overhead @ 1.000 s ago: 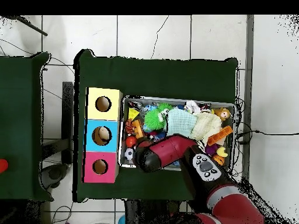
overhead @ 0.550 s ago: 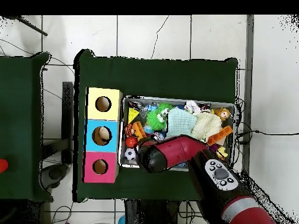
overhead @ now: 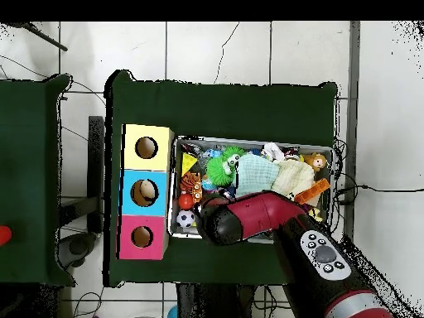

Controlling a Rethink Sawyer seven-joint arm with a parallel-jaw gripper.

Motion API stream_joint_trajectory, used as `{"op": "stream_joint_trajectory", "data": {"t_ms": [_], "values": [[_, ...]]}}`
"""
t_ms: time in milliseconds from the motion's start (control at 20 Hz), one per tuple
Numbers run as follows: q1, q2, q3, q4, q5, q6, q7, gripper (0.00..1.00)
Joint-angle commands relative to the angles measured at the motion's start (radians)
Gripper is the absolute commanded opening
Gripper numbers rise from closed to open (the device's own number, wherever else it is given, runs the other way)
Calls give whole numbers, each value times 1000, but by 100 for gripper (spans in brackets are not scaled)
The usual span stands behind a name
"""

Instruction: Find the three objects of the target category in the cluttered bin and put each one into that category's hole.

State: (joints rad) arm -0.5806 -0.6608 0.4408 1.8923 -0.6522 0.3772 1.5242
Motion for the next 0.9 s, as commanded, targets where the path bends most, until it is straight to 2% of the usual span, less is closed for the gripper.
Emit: {"op": "stream_joint_trajectory", "data": {"t_ms": [50,400,900], "values": [[0,5,69,1,6,84,-43,100],[4,20,56,-2,-7,73,-34,100],[59,73,-17,-29,-110,27,-36,100]]}}
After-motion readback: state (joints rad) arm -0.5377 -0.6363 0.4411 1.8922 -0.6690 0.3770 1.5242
